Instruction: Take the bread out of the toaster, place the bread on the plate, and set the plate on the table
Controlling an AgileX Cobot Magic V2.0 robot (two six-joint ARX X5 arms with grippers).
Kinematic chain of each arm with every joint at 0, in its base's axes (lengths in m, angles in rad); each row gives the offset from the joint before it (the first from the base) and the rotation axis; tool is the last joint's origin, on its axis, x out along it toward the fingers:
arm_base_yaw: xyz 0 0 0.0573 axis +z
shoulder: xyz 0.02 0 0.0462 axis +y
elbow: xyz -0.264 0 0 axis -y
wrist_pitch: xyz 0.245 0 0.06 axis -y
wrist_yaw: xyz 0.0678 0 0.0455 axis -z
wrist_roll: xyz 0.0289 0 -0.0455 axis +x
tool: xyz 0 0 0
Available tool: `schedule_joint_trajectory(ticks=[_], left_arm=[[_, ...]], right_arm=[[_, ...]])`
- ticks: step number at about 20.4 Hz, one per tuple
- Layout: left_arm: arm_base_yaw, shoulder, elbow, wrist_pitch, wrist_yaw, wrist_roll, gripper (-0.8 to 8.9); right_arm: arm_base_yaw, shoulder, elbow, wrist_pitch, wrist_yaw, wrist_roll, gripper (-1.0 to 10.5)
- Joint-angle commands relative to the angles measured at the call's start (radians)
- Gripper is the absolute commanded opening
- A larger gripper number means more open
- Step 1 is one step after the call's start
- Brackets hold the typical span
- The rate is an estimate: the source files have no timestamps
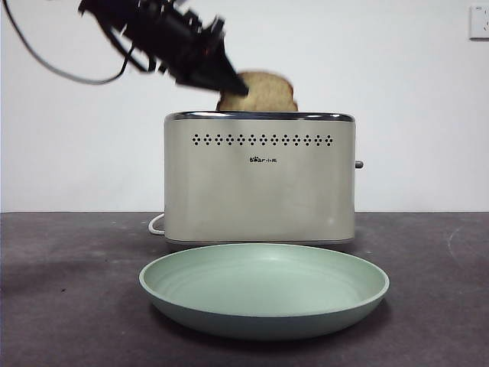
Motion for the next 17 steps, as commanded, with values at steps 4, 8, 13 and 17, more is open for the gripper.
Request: schedule_joint_trajectory(ticks=[4,8,13,17], left_arm=[[-0.003,-0.003,0.282,-0.190,0.014,0.001,-0.08],[-0.003,-0.044,0.420,-0.357,0.014,-0.005,-0.07],[0.018,-0.155,0.420,-0.443,0.016,-0.082,-0.06],[0.035,-0.237,0.420,-0.590,0.016,-0.076,-0.05]], right_arm=[[0.002,0.004,0.002,0.003,0.001,0.000,5.7],[0.002,0.011,0.002,0.005,0.001,0.000,5.7],[0.002,0.027,0.002,0.008,0.001,0.000,5.7],[0.002,0.042,0.002,0.008,0.001,0.000,5.7]])
